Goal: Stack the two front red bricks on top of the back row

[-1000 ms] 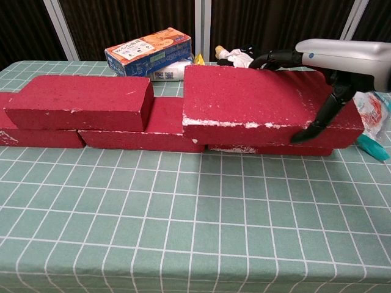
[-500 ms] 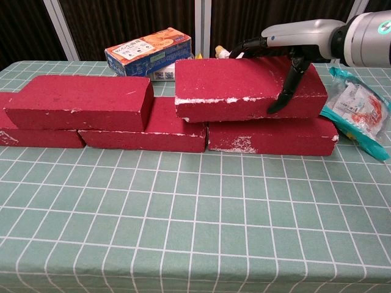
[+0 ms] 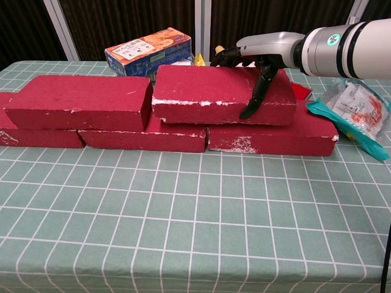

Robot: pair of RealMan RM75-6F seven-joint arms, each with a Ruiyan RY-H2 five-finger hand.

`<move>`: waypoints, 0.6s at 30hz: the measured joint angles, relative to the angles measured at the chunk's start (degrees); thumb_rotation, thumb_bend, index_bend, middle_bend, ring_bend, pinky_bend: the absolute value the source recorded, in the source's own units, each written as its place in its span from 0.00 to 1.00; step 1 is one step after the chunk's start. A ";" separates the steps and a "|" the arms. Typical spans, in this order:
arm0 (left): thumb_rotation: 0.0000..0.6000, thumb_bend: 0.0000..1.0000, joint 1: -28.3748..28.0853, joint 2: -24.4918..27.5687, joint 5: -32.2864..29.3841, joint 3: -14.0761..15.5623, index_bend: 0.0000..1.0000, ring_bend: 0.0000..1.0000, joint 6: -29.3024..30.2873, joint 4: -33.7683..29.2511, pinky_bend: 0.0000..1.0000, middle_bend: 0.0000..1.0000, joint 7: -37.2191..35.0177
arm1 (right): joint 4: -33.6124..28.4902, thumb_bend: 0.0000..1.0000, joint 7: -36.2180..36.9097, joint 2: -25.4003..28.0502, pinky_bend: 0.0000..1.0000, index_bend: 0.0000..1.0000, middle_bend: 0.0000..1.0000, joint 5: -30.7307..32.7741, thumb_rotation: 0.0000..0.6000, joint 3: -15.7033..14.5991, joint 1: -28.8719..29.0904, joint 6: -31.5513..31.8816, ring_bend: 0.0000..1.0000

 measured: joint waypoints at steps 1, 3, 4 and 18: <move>1.00 0.00 -0.01 -0.03 0.04 0.03 0.04 0.00 -0.05 0.13 0.00 0.00 -0.10 | 0.12 0.06 -0.20 -0.21 0.00 0.16 0.33 0.67 1.00 -0.13 0.37 0.12 0.00; 1.00 0.00 -0.04 -0.11 0.18 0.09 0.04 0.00 -0.13 0.37 0.00 0.00 -0.33 | 0.44 0.06 -0.59 -0.56 0.00 0.16 0.33 2.09 1.00 -0.31 1.27 0.31 0.00; 1.00 0.00 -0.05 -0.15 0.22 0.11 0.04 0.00 -0.14 0.46 0.00 0.00 -0.43 | 0.55 0.06 -0.73 -0.67 0.00 0.16 0.33 2.64 1.00 -0.38 1.63 0.37 0.00; 1.00 0.00 -0.01 -0.49 1.05 0.29 0.04 0.00 0.32 1.86 0.00 0.00 -2.15 | 0.98 0.06 -1.73 -1.60 0.00 0.16 0.33 6.66 1.00 -2.31 4.73 0.92 0.00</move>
